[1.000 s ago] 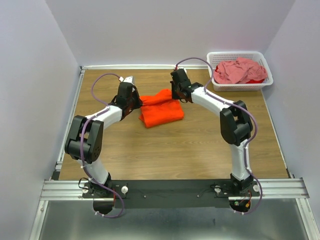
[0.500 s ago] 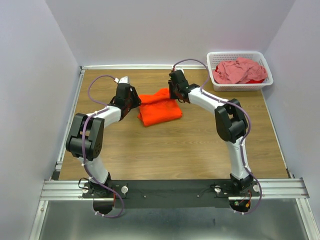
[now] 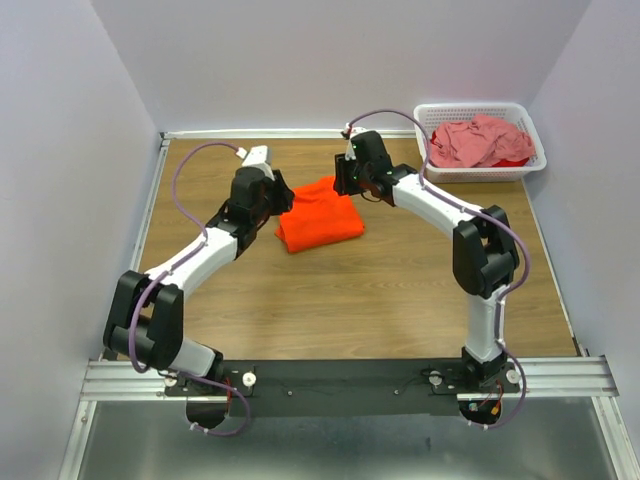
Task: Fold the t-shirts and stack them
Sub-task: Fold the tshirt
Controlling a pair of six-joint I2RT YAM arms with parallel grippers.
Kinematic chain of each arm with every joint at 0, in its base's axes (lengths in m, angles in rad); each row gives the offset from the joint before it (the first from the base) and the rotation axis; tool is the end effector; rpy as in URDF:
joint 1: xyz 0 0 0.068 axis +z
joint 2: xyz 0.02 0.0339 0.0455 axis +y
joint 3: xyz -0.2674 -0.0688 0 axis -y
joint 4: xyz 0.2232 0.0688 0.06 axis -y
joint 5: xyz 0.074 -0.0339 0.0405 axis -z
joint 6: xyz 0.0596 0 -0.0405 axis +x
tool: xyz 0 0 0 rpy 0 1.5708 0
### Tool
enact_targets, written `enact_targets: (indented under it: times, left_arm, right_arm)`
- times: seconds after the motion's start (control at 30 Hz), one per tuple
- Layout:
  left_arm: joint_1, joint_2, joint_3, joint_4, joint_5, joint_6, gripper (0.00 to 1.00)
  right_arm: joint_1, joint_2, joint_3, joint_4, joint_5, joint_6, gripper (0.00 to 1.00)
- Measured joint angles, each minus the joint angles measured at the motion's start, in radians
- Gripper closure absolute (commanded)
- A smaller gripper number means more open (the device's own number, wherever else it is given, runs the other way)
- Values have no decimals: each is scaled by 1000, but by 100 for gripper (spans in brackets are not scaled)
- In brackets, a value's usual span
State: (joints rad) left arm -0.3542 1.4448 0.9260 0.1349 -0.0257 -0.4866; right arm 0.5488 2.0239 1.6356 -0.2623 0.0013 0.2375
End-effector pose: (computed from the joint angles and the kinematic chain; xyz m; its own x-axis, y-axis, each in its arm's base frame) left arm 0.3136 -0.1144 0.2702 -0.4622 -0.3275 -0.8241 0.1225 0.8968 -0.4251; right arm 0.4033 0.2465 0.2440 -0.6247 -0.1062 -0.7736 -0.3846 0.9041 0.1864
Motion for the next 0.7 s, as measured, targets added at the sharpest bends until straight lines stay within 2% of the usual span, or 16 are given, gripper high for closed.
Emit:
enact_targets:
  times: [0.1, 0.2, 0.3, 0.53, 0.7]
  left_arm:
    - [-43, 35, -21, -5, 30, 5, 72]
    - [-39, 115, -13, -7, 41, 10, 80]
    - [-5, 241, 57, -19, 59, 10, 80]
    - [67, 502, 329, -14, 92, 23, 80]
    - [117, 604, 391, -16, 126, 22, 80]
  right_arm:
    - [0, 3, -4, 3, -59, -17, 60]
    - [-1, 35, 7, 8, -112, -30, 60]
    - [-3, 101, 56, 10, -148, -37, 60]
    - [-32, 293, 219, 16, -194, -48, 60]
    - [-70, 370, 300, 16, -201, -38, 58]
